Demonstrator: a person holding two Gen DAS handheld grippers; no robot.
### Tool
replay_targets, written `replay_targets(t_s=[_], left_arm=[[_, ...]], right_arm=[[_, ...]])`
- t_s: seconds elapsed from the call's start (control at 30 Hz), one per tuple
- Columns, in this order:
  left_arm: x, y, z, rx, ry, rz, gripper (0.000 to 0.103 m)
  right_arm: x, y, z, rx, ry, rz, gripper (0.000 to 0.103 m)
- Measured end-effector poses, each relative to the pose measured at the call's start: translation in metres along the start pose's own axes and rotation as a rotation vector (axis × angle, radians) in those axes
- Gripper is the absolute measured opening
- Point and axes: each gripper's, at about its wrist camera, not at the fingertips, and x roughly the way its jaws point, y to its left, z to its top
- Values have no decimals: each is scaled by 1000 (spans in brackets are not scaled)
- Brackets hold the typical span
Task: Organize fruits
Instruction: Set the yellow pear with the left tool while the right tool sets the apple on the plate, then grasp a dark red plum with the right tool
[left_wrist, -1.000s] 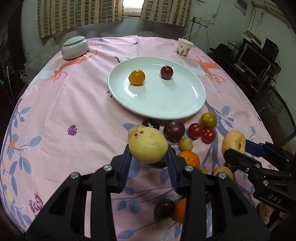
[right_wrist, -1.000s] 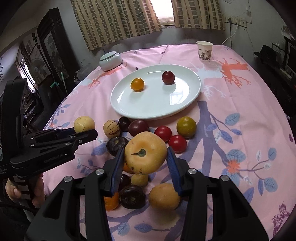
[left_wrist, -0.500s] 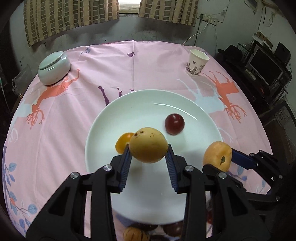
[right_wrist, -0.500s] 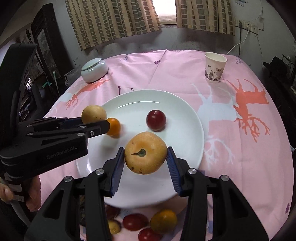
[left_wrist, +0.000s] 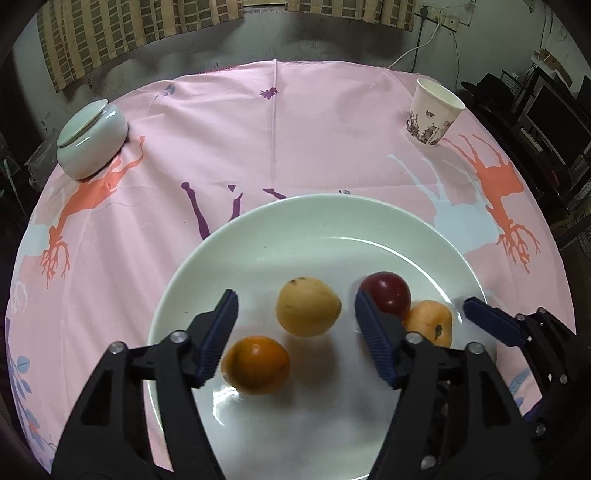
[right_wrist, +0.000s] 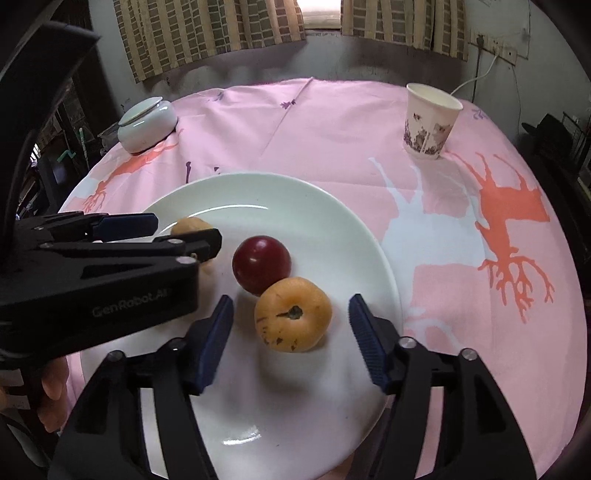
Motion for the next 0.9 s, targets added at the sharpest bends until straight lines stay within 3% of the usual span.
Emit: replay_targets(t_s=[0.13,0.27,0.33,0.47,0.6,0.77,0.9], left_arm=[[-32,6,-10,17,-40,0,77],[-88,14,-55,47,-136,36,100],[-108,19,-91,41,-158,45,101],[-131,31,-170,-10,-149,-9,101],[-149,33,-234,-34,-201,22,101],[-160,34,-264,-26,-195,65,101],[-167,35,-269,-29,-205,54,101]], right_arm=[[-30,5,-4,-30,-25,8,69],[-80,4,-36,-33,-43,20,70],[-103,6,-65,-37,-46,35,72],[-134,16,-135,-13,-37,46,72],[-155,20,-193,79,-45,83,72],[-172,27,-226,126,-44,145,72],[-175,20,-229,155,-71,97,56]])
